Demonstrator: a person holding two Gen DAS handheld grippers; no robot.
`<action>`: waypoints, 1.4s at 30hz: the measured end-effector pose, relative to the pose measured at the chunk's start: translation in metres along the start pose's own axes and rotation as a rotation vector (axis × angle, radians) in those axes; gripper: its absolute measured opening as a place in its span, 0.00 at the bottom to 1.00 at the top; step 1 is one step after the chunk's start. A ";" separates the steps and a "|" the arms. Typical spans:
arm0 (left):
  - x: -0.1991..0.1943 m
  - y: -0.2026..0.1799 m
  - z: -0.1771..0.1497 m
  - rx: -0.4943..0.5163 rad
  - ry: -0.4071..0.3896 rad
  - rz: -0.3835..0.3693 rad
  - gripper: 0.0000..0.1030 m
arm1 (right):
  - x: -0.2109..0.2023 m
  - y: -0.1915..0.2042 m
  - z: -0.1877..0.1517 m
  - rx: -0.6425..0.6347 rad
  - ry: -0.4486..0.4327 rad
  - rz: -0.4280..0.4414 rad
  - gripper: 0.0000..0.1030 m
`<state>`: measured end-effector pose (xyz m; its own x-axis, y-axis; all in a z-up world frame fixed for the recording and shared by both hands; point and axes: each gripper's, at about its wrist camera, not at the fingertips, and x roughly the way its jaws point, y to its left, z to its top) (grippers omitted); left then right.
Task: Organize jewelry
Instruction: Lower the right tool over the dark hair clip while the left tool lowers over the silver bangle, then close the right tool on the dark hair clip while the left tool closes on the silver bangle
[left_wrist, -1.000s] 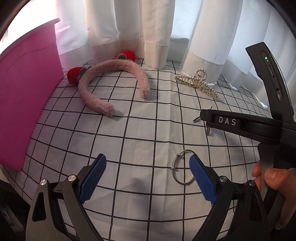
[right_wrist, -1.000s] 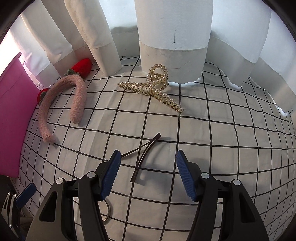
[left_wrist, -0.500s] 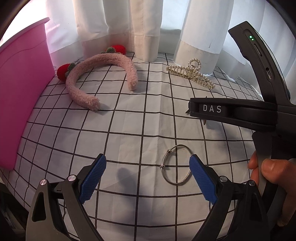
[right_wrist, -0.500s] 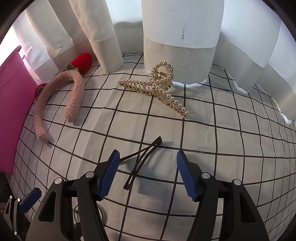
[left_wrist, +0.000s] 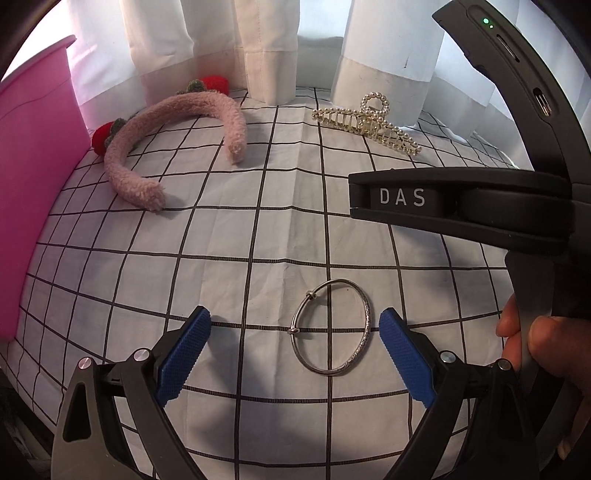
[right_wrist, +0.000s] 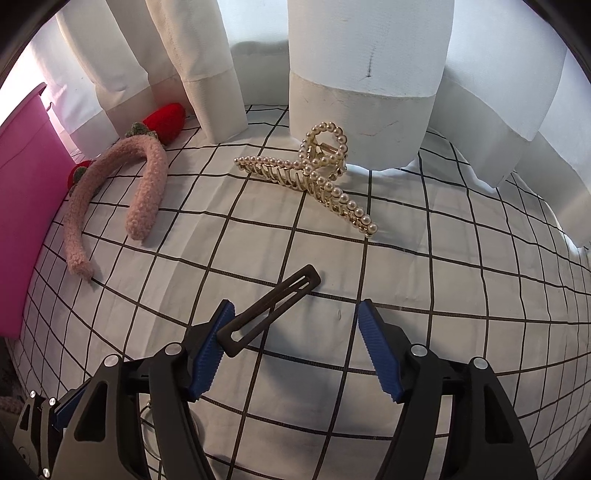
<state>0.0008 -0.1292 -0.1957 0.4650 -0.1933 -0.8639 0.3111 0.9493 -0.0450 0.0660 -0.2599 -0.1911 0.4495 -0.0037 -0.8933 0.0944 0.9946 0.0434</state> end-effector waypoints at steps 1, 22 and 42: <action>0.001 -0.002 -0.001 0.013 -0.005 0.009 0.90 | 0.000 0.001 -0.001 -0.003 -0.002 -0.002 0.65; -0.007 0.006 -0.003 0.008 -0.076 0.031 0.55 | 0.002 0.003 0.000 -0.052 -0.023 -0.014 0.65; -0.013 0.019 -0.006 -0.012 -0.059 0.025 0.38 | -0.018 -0.037 -0.013 0.057 -0.086 0.040 0.02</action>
<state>-0.0045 -0.1072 -0.1885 0.5206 -0.1833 -0.8339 0.2888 0.9569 -0.0301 0.0430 -0.2954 -0.1828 0.5278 0.0242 -0.8490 0.1245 0.9866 0.1056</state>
